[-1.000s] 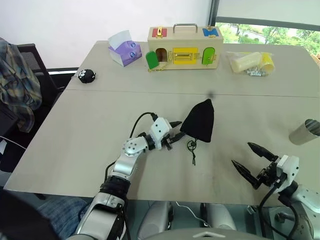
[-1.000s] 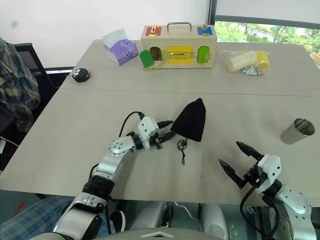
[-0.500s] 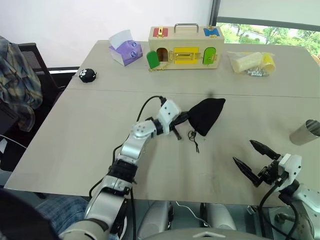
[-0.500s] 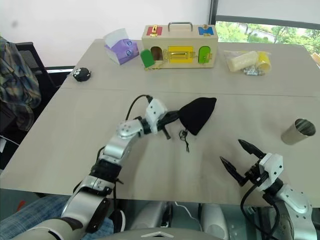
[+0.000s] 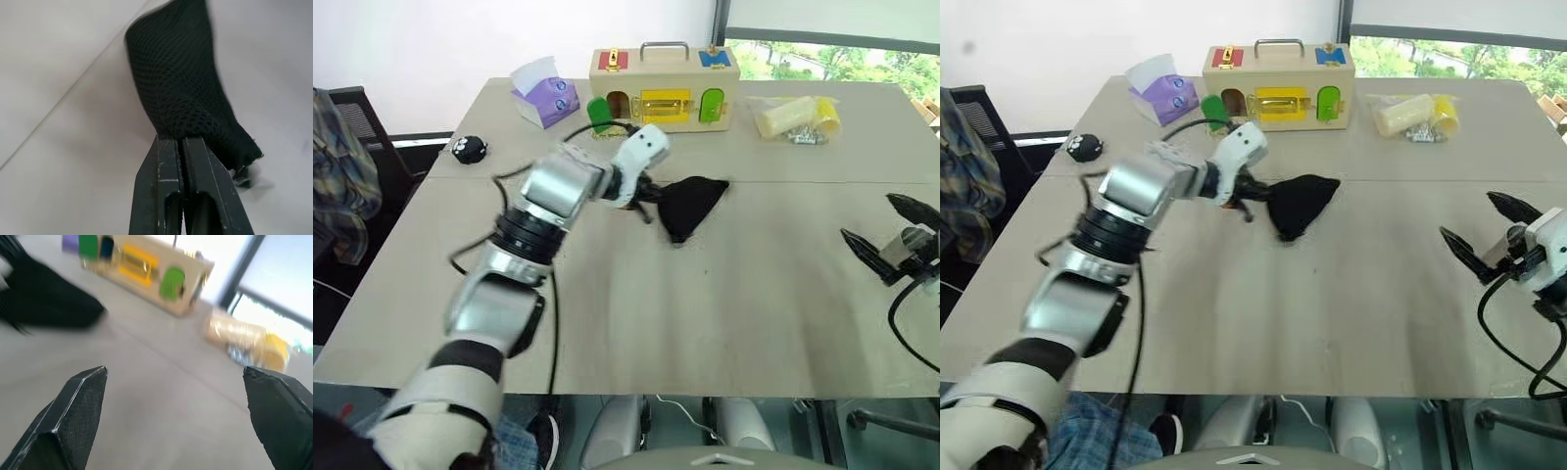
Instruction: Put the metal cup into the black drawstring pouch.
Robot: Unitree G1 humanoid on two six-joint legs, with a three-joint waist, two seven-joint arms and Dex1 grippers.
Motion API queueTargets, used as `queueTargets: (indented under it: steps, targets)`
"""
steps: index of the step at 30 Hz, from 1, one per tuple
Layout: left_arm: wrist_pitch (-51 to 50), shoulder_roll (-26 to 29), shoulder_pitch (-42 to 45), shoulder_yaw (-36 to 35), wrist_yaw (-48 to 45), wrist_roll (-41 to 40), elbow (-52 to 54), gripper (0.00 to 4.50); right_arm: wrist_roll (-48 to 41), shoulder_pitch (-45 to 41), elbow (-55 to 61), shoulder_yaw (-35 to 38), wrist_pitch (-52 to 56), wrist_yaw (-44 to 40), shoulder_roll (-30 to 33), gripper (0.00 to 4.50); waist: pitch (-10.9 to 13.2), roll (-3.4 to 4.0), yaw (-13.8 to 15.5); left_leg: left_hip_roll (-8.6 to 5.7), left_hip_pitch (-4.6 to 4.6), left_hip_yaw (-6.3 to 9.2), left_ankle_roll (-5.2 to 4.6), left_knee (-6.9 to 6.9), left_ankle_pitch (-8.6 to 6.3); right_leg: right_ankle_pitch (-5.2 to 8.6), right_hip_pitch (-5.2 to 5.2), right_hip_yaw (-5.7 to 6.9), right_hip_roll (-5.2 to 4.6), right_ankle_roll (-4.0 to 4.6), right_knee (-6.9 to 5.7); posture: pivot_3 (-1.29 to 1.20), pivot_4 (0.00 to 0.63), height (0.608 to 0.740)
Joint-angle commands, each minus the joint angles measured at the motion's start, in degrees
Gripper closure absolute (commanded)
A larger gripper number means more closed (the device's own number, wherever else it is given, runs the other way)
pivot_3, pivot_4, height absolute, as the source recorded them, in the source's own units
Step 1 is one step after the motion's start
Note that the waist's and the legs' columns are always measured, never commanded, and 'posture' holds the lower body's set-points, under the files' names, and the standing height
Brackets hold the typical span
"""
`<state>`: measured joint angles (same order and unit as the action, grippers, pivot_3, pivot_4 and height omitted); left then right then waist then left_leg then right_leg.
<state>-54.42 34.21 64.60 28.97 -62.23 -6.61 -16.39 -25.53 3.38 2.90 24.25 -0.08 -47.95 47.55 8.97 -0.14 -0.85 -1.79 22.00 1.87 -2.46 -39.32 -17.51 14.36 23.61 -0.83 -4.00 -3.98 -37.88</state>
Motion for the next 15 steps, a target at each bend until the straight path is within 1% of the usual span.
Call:
queueTargets:
  steps: [1,4,8,10,11,15]
  targets:
    - [5.81,4.25,3.81,4.45,-11.92,1.90,-0.84,4.48,3.20,-2.30,-2.79,-0.13,0.13,-0.70,2.67,0.00,0.05,-0.03,0.08,-0.01,0.04,-0.02,0.00,-0.03,0.00,0.00,0.03,-0.02,-0.02,0.00,0.01,0.00,0.150,0.710]
    - [7.73,4.48,6.68,4.88,-15.44,2.82,-4.68,4.48,5.71,-3.08,-4.75,-0.31,0.57,0.30,3.52,0.00,0.14,-0.09,0.35,-0.02,0.10,-0.04,0.00,-0.12,0.00,0.00,0.03,-0.03,-0.04,-0.01,0.05,0.00,0.150,0.710]
    - [10.73,0.02,10.68,0.38,-13.29,2.50,-11.86,4.48,7.97,-3.37,-5.59,0.10,1.34,1.40,3.85,0.00,0.20,-0.19,0.77,-0.03,0.21,0.06,-0.01,-0.21,0.00,0.00,0.05,0.08,-0.06,-0.01,0.05,0.00,0.150,0.710]
    - [12.37,-1.12,11.56,-1.09,-13.41,2.39,-13.60,4.48,8.46,-2.66,-5.29,0.19,1.79,0.90,4.22,0.00,0.21,-0.19,0.55,-0.03,0.27,0.06,-0.01,-0.23,0.00,0.00,0.08,0.09,-0.07,-0.02,0.05,0.00,0.150,0.710]
    - [14.57,-1.95,11.91,-2.93,-13.34,1.50,-14.32,4.48,8.52,-2.22,-4.82,0.62,1.85,0.69,4.37,0.00,0.21,-0.20,0.43,-0.03,0.31,0.06,-0.01,-0.23,0.00,0.00,0.12,0.08,-0.07,-0.02,0.05,0.00,0.150,0.710]
    - [18.50,-4.20,13.69,-7.24,-13.29,0.45,-17.13,4.48,8.12,-0.66,-2.99,3.19,3.16,0.80,5.01,0.00,0.23,-0.20,0.18,-0.01,0.48,0.09,-0.01,-0.27,0.00,0.00,0.30,0.12,-0.08,-0.02,0.01,0.00,0.150,0.710]
